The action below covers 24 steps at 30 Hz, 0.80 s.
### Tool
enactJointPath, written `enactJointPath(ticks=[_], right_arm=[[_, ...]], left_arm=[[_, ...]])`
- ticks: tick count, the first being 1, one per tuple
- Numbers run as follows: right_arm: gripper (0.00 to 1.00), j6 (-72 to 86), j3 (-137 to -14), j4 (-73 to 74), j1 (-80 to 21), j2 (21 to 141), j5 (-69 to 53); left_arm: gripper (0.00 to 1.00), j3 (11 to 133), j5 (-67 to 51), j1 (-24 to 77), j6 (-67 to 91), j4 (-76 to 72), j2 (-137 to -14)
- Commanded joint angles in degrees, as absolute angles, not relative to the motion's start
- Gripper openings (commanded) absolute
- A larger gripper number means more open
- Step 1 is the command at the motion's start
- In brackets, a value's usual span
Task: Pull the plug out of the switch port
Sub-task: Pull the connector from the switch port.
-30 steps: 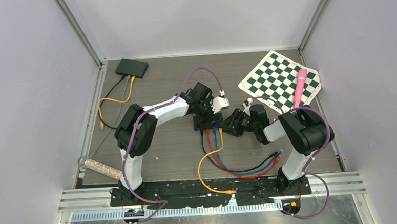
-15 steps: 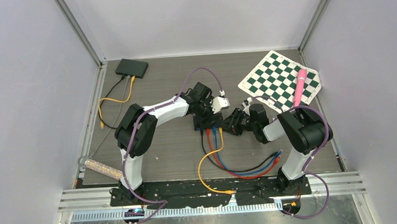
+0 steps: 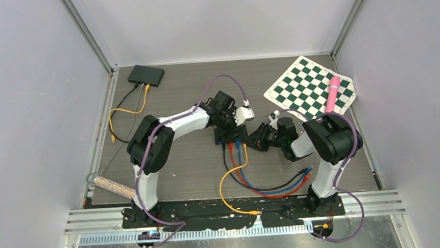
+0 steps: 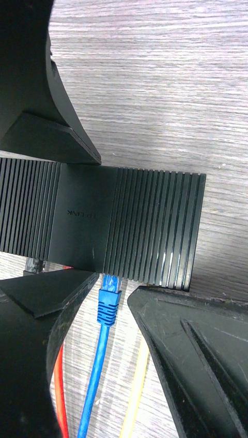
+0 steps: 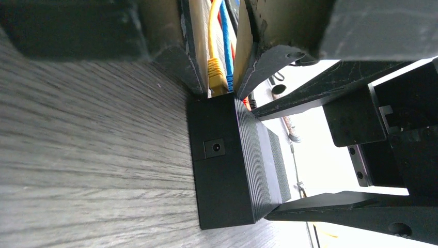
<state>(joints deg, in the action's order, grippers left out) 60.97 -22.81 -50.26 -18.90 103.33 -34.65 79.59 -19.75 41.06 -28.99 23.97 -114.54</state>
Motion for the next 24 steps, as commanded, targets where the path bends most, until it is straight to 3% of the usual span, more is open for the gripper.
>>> enactJointPath(ticks=[1, 6, 16, 24], right_arm=[[0.31, 62.10, -22.31, -51.27, -18.39, 106.59, -33.55], [0.37, 63.53, -22.31, -50.69, -16.76, 106.35, -31.63], [0.35, 67.49, -22.52, -49.46, -15.77, 108.39, -29.87], [0.26, 70.13, -23.35, -49.84, -15.64, 108.90, -29.64]], left_arm=[[0.37, 80.92, -22.90, 41.04, -28.20, 24.92, -115.84], [0.37, 81.06, -23.11, 41.04, -28.39, 25.22, -115.87], [0.36, 81.12, -23.38, 41.04, -28.68, 25.57, -115.99], [0.36, 81.39, -23.74, 41.11, -28.92, 26.03, -116.10]])
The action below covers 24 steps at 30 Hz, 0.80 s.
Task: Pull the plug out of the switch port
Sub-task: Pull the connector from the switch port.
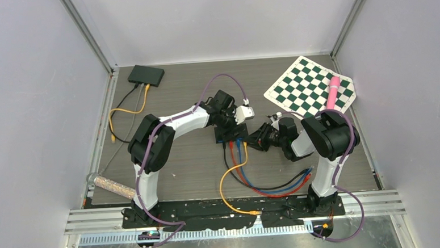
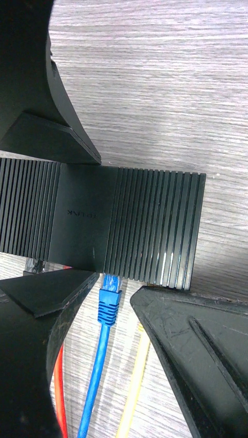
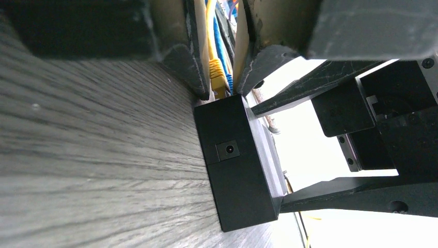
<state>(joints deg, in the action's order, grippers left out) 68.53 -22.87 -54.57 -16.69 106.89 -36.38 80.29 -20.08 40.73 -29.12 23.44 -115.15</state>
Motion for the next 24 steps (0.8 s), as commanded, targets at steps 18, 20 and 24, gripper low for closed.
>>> enactJointPath(ticks=[18, 20, 24], right_arm=[[0.05, 48.68, -25.85, -27.64, -15.62, 104.06, -33.56], [0.05, 46.62, -26.60, -24.59, -15.72, 103.03, -31.91], [0.05, 50.80, -26.72, -30.15, -15.51, 105.01, -35.34]], left_arm=[[0.33, 82.35, -24.24, 40.87, -29.00, 27.26, -116.63], [0.33, 82.35, -24.27, 40.90, -29.00, 27.20, -116.63], [0.32, 82.44, -24.26, 40.94, -29.04, 27.39, -116.71]])
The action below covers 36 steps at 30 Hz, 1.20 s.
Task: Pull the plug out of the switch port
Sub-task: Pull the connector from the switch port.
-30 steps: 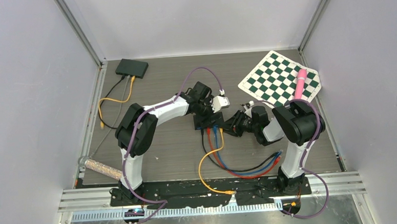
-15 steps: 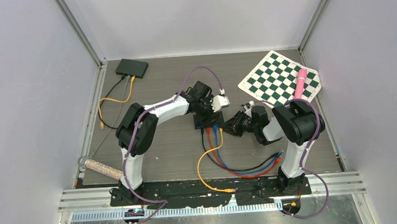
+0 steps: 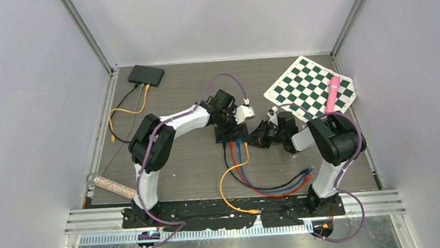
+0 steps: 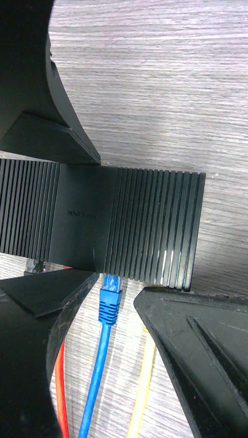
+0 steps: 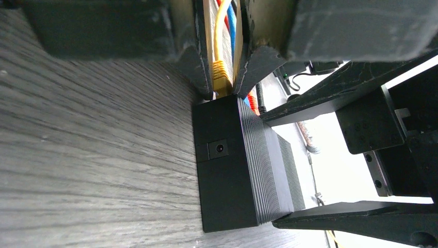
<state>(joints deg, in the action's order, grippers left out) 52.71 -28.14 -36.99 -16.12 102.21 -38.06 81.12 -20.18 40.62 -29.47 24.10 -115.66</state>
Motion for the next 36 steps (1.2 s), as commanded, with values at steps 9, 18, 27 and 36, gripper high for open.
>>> enactJointPath(ticks=[9, 18, 27, 36], right_arm=[[0.05, 43.55, -31.31, -15.64, -20.40, 98.70, -27.26], [0.05, 45.58, -26.65, -24.70, -19.35, 100.05, -39.01], [0.05, 40.78, -28.59, -14.26, -19.06, 96.60, -33.78], [0.05, 38.84, -24.94, -12.53, -18.68, 85.96, -34.53]], left_arm=[[0.31, 82.70, -24.33, 40.80, -28.98, 27.67, -116.81], [0.31, 82.80, -24.27, 40.79, -28.79, 27.64, -116.85], [0.30, 82.84, -24.26, 40.70, -28.65, 27.56, -116.89], [0.30, 82.88, -24.20, 40.65, -28.39, 27.51, -116.94]])
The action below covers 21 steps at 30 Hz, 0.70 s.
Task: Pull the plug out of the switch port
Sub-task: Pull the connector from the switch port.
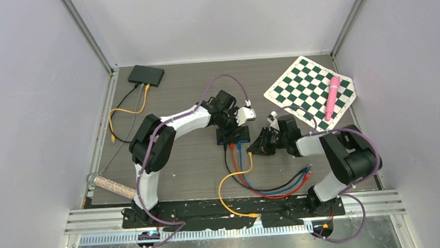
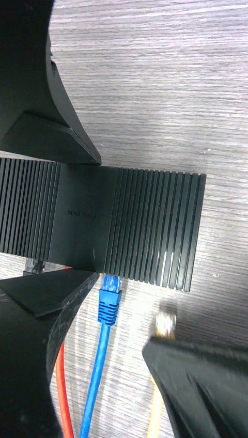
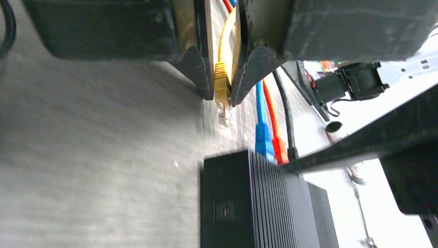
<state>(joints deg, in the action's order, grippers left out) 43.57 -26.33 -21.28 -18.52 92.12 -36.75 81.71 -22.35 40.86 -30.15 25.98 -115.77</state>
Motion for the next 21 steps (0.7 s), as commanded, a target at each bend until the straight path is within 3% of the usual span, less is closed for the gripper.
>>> enactJointPath(ticks=[1, 6, 12, 16, 21], right_arm=[[0.05, 37.75, -24.86, -10.29, -18.65, 83.37, -33.97], [0.05, 36.01, -24.22, -4.69, -18.63, 73.70, -31.49], [0.05, 32.04, -29.89, 9.57, -16.43, 53.43, -21.61], [0.05, 29.36, -35.56, 12.10, -13.18, 41.80, -23.23], [0.05, 27.92, -47.88, 14.69, -11.47, 35.99, -29.47]], left_arm=[[0.30, 82.90, -24.15, 40.63, -28.42, 27.55, -116.98], [0.30, 82.89, -24.16, 40.61, -28.39, 27.60, -116.98], [0.30, 83.06, -24.21, 40.61, -28.17, 27.70, -116.98], [0.30, 82.97, -24.23, 40.52, -28.21, 27.71, -116.98], [0.30, 83.17, -24.37, 40.52, -28.36, 27.86, -117.05]])
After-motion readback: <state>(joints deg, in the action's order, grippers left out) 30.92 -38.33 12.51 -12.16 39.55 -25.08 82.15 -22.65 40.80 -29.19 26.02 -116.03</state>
